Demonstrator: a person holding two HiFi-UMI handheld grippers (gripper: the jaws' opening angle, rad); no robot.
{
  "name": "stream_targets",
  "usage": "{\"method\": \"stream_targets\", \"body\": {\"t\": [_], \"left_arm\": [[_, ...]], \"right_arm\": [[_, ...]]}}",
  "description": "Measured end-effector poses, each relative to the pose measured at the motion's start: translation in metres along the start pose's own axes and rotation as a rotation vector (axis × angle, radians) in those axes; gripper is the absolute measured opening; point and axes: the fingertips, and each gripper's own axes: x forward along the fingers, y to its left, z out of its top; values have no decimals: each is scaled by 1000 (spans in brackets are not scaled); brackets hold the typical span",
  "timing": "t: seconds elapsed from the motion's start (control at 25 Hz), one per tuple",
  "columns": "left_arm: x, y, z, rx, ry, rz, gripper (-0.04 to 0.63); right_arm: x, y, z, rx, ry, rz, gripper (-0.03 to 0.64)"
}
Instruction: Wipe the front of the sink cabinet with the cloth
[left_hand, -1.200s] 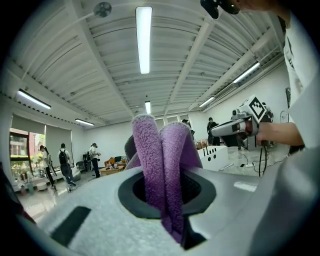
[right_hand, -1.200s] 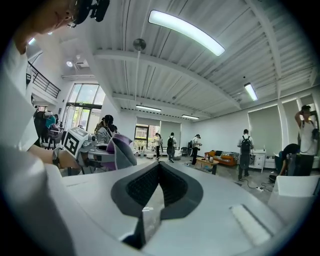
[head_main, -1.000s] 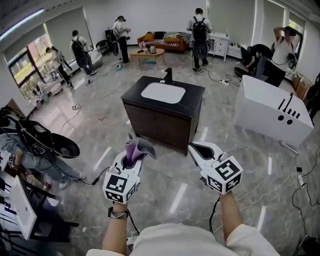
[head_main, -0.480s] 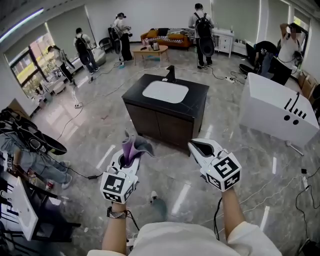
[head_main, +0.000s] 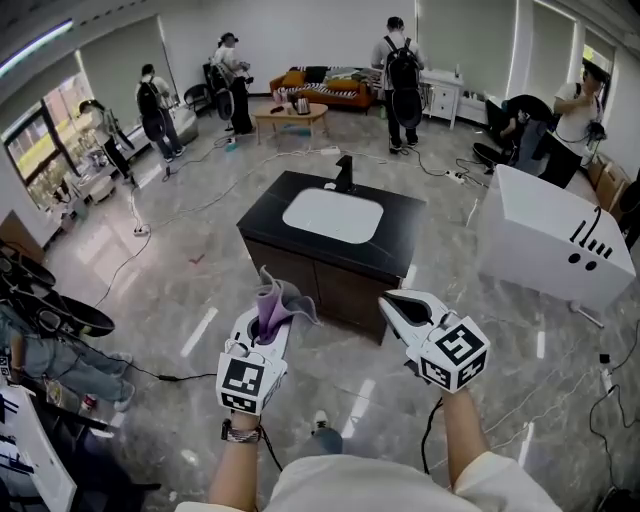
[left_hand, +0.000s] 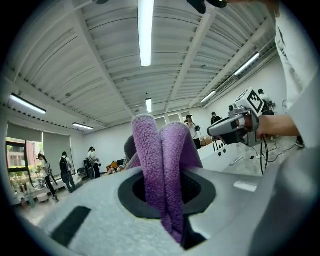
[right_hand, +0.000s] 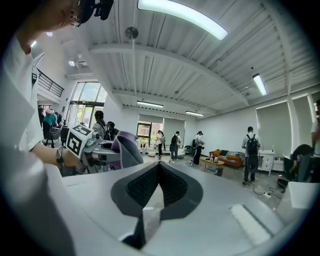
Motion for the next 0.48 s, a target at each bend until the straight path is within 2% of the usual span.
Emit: {"method": "stream_targets", "body": {"t": [0.2,0.48], "left_arm": [[41,53,-9,-1,8,-24,48],[65,102,-28,-37,30,-22,48]], "right_arm": [[59,-34,3,37,7,-32,5],[109,-51,3,50,12,-37,5]]}}
